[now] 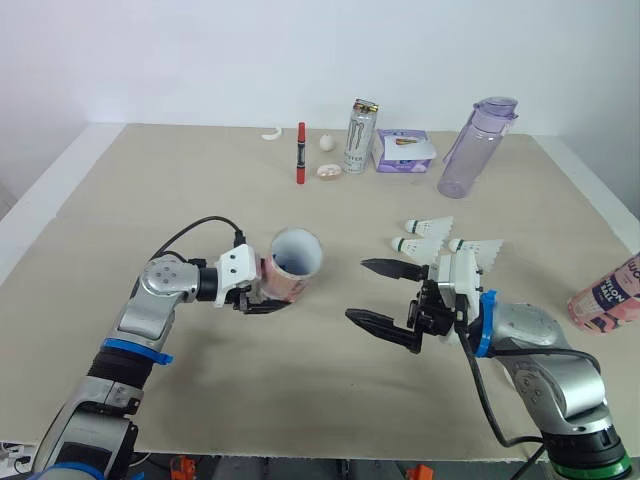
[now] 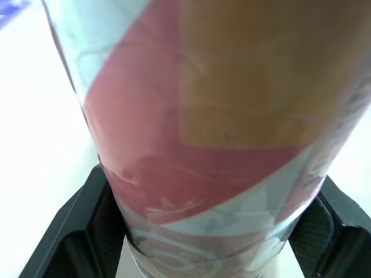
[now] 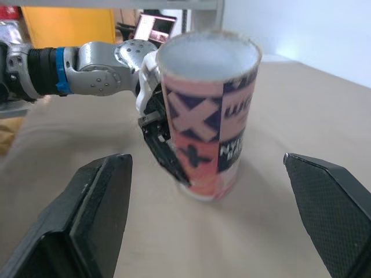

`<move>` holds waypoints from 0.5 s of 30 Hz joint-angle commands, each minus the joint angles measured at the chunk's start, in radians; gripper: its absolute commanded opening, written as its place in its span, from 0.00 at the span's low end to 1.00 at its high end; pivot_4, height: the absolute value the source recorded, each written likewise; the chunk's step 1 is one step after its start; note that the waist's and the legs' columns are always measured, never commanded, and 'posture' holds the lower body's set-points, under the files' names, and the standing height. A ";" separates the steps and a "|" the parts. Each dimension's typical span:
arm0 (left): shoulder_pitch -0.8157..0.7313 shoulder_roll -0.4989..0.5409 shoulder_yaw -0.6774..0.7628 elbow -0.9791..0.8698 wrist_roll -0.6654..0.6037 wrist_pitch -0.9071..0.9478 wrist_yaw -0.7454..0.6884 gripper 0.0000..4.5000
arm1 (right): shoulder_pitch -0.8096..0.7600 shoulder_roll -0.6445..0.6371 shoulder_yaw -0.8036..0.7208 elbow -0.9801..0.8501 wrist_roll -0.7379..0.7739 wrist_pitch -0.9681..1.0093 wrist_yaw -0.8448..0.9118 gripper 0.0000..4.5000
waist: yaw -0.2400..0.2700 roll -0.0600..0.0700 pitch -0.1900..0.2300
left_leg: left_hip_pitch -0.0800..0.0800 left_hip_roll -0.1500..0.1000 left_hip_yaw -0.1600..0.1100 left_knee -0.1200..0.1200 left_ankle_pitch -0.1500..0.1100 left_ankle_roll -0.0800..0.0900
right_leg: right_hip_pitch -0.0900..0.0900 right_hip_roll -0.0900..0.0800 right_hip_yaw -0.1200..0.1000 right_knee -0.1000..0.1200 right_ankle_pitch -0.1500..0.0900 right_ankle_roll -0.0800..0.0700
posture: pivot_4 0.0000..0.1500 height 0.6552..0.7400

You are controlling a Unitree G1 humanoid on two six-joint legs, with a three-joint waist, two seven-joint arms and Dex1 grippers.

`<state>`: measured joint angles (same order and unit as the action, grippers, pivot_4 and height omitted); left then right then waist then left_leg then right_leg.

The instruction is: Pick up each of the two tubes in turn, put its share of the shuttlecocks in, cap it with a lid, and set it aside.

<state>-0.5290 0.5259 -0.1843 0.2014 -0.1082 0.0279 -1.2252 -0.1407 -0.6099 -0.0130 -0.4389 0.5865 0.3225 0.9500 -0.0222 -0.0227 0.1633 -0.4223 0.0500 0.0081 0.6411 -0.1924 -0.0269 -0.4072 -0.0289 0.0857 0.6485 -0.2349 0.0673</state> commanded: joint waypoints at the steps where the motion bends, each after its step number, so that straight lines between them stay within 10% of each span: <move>1: -0.003 0.035 -0.048 -0.107 0.011 0.074 -0.029 0.77 | 0.018 -0.012 -0.037 -0.052 0.025 -0.012 0.006 1.00 | 0.000 0.000 0.000 | 0.000 0.000 0.000 0.000 0.000 0.000 | 0.000 0.000 0.000 0.000 0.000 0.000 | 1.00 1.00; 15: -0.053 0.097 -0.177 -0.209 0.074 0.204 -0.068 0.77 | 0.056 -0.010 -0.040 -0.073 0.019 -0.013 -0.036 1.00 | 0.000 0.000 0.000 | 0.000 0.001 -0.003 -0.001 0.000 0.000 | 0.000 0.003 0.000 0.000 -0.003 -0.002 | 1.00 1.00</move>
<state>-0.5864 0.6112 -0.3155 0.0107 -0.0534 0.2097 -1.2689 -0.0845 -0.6155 -0.0195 -0.4640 0.5933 0.3222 0.9205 -0.0219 -0.0225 0.1631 -0.4227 0.0512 0.0047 0.6403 -0.1924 -0.0269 -0.4069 -0.0254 0.0861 0.6489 -0.2376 0.0655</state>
